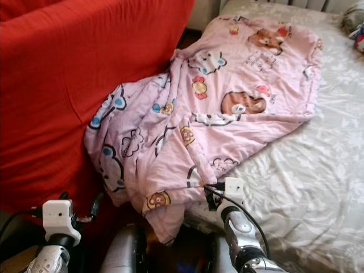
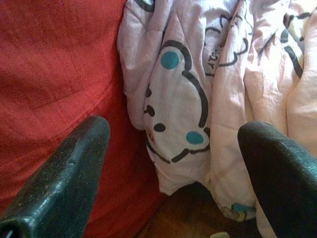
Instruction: Clean up the room
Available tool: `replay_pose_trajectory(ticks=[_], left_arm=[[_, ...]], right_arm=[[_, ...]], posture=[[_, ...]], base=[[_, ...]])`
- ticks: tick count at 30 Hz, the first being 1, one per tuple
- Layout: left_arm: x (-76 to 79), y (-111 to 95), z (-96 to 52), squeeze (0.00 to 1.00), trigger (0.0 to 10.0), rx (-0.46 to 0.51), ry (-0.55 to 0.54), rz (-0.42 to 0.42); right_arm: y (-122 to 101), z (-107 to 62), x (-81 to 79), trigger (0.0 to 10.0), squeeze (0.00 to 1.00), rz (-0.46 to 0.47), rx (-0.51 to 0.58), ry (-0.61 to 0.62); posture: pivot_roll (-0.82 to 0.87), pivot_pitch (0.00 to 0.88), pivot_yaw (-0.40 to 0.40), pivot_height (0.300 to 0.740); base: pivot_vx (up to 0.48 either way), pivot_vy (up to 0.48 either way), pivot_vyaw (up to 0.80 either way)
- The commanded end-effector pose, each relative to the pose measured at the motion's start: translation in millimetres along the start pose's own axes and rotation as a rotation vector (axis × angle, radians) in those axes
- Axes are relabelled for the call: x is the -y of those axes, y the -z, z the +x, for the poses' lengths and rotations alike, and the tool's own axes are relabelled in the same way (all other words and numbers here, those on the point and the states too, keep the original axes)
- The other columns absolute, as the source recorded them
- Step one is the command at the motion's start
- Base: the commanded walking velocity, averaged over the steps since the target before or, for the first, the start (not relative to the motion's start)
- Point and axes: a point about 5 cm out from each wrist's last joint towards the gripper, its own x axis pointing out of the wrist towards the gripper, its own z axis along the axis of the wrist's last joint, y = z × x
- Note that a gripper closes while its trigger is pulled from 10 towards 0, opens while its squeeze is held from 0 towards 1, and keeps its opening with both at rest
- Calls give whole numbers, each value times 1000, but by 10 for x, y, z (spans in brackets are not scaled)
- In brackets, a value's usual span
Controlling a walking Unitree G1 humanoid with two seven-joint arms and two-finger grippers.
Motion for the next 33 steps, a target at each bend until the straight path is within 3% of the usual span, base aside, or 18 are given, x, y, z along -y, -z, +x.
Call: replay_pose_trajectory(ticks=[1, 18, 20, 22, 23, 33], left_arm=[[-39, 10, -47, 0, 10000, -21, 4, 19], [0, -40, -140, 0, 10000, -59, 46, 60], [-1, -49, -143, 0, 10000, -65, 47, 61], [-6, -51, -138, 0, 10000, -69, 47, 63], [-6, -49, -137, 0, 10000, -71, 48, 64], [22, -51, -140, 0, 10000, -84, 63, 62]], right_arm=[[80, -23, -5, 10000, 0, 18, -24, 1], [40, -9, -59, 10000, 0, 43, 13, -3], [8, -2, -45, 10000, 0, -7, 17, -10], [-62, 14, -55, 10000, 0, -195, 25, -58], [-87, 19, -50, 10000, 0, -224, 29, -71], [-175, 29, 80, 10000, 0, -187, 15, -81]], posture=[[157, 278, 46, 619], [162, 299, 61, 619], [167, 300, 62, 619], [164, 298, 63, 619], [164, 298, 63, 619], [166, 296, 65, 619]], base=[[0, 0, 0], [0, 0, 0], [0, 0, 0], [0, 0, 0], [0, 0, 0], [0, 0, 0]])
